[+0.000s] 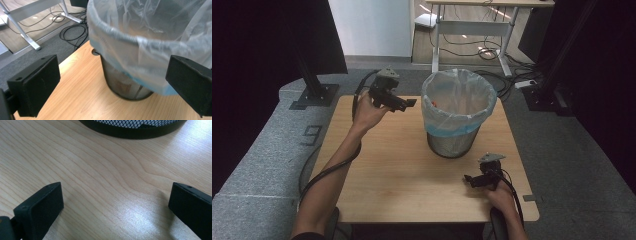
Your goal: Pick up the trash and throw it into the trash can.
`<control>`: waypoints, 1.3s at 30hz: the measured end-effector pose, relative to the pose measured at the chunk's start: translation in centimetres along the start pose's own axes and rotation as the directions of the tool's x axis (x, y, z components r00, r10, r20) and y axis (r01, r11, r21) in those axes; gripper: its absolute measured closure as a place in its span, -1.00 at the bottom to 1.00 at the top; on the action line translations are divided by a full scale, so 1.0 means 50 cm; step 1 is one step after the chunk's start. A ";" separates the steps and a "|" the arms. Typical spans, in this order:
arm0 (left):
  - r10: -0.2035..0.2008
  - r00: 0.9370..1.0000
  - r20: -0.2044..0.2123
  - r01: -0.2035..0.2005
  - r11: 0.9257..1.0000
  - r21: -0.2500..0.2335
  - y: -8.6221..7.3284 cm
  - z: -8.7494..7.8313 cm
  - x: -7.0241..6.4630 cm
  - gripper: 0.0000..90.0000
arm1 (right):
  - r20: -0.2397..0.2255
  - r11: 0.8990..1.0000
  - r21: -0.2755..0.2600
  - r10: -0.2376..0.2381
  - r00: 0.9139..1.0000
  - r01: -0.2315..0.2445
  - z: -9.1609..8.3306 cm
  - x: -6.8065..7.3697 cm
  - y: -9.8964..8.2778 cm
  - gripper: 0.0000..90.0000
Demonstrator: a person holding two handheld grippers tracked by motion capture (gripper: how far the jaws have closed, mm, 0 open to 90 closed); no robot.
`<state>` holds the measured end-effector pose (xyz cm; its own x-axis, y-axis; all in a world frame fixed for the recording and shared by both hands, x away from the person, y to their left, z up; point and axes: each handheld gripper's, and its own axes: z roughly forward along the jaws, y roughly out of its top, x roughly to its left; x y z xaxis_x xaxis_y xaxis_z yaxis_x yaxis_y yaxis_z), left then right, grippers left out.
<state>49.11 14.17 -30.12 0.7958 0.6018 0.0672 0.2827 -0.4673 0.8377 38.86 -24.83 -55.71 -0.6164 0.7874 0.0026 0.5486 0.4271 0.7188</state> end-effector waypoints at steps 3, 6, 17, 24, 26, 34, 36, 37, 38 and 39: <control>-0.008 1.000 0.002 0.009 1.000 -0.011 -0.033 -0.009 0.003 -1.00 | 0.000 1.000 -0.001 -0.001 1.000 0.001 0.000 0.000 0.000 -1.00; -0.011 1.000 -0.011 0.010 1.000 -0.011 -0.069 -0.017 0.005 -1.00 | -0.001 1.000 -0.002 -0.001 1.000 0.001 0.000 0.000 0.000 -1.00; -0.074 0.997 -0.008 0.073 0.996 -0.046 -0.202 -0.049 0.009 -1.00 | 0.000 1.000 -0.002 -0.002 1.000 0.002 0.000 0.000 0.000 -1.00; -0.110 0.994 -0.018 0.109 0.993 -0.041 -0.294 -0.058 0.004 -1.00 | -0.001 1.000 -0.003 -0.001 1.000 0.001 0.001 0.000 0.000 -1.00; -0.104 0.994 -0.028 0.103 0.994 -0.027 -0.319 -0.058 0.001 -1.00 | -0.002 1.000 -0.002 0.002 1.000 -0.002 0.000 0.000 0.000 -1.00; -0.121 0.990 -0.067 0.123 0.992 0.033 -0.425 -0.048 -0.009 -1.00 | -0.001 1.000 -0.002 0.003 1.000 -0.003 0.000 0.000 0.000 -1.00; -0.129 0.989 -0.074 0.133 0.990 0.050 -0.450 -0.044 -0.011 -1.00 | -0.001 1.000 -0.003 0.001 1.000 -0.001 0.001 0.000 0.000 -1.00; -0.136 0.988 -0.076 0.140 0.988 0.058 -0.461 -0.042 -0.012 -1.00 | -0.001 1.000 -0.003 0.001 1.000 -0.001 0.001 0.000 0.000 -1.00; -0.138 0.987 -0.080 0.143 0.987 0.068 -0.472 -0.039 -0.013 -1.00 | -0.001 1.000 -0.003 0.001 1.000 -0.001 0.001 0.000 0.000 -1.00; -0.140 0.987 -0.084 0.147 0.986 0.079 -0.481 -0.037 -0.015 -1.00 | -0.001 1.000 -0.003 0.001 1.000 -0.001 0.001 0.000 0.000 -1.00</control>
<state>40.72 26.15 -49.34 0.7007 0.7135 -0.0055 0.4375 -0.4236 0.7932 38.86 -24.81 -55.74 -0.6164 0.7874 0.0038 0.5474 0.4250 0.7210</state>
